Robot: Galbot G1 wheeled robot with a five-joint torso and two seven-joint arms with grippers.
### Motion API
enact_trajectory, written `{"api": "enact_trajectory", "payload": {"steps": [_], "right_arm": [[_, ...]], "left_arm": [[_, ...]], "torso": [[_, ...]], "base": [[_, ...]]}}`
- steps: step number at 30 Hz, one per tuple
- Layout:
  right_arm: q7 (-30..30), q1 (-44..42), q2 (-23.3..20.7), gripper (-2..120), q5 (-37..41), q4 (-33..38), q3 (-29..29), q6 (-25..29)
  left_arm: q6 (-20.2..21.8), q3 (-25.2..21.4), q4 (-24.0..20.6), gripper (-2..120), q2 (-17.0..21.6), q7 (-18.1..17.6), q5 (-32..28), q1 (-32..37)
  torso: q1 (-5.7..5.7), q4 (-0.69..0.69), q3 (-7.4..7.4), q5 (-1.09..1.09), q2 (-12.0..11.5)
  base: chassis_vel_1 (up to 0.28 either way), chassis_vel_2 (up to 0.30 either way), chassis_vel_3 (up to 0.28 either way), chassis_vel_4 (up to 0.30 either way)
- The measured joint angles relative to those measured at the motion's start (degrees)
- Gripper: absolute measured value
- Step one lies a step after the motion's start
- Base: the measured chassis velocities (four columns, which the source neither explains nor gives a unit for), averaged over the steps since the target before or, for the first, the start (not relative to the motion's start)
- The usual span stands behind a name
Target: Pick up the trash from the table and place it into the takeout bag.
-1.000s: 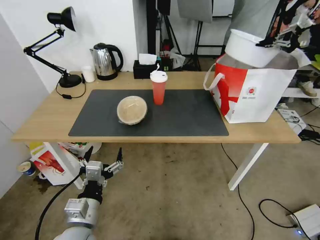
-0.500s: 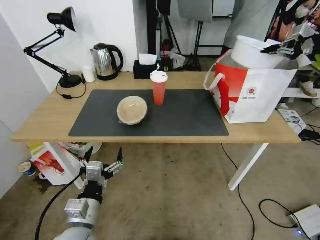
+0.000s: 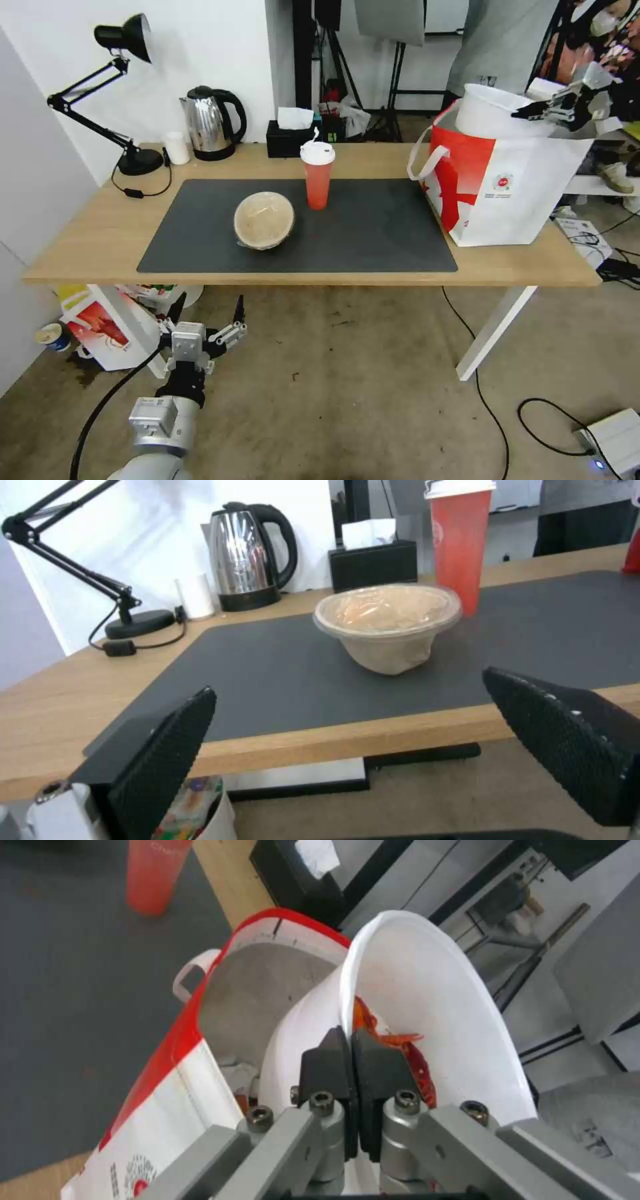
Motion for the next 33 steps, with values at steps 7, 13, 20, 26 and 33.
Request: {"api": "enact_trajectory", "payload": {"steps": [7,13,20,26,33], "right_arm": [[3.1,-1.3,0.0,14,-0.2,1.7,-0.3,0.2],[3.6,-1.3,0.1,32,0.6,1.7,-0.5,0.2],[3.7,-0.2,0.0,55,1.4,1.7,-1.3,0.1],[3.7,1.7,-0.2,79,1.7,1.8,-2.9,0.1],[3.5,3.2,-0.6,99,3.1,2.1,-4.1,0.0]], "left_arm": [[0.0,0.0,0.0,100,0.0,0.0,0.0,0.0],[0.0,0.0,0.0,100,0.0,0.0,0.0,0.0],[0.0,0.0,0.0,100,0.0,0.0,0.0,0.0],[0.0,0.0,0.0,100,0.0,0.0,0.0,0.0],[0.0,0.0,0.0,100,0.0,0.0,0.0,0.0]], "torso": [[-0.01,0.0,0.0,0.0,0.0],[-0.01,0.0,0.0,0.0,0.0],[-0.01,0.0,0.0,0.01,0.0],[-0.01,0.0,0.0,0.01,0.0],[-0.01,-0.01,0.0,0.01,0.0]], "base": [[0.0,0.0,0.0,0.0],[0.0,0.0,0.0,0.0],[0.0,0.0,0.0,0.0],[0.0,0.0,0.0,0.0],[0.0,0.0,0.0,0.0]]}}
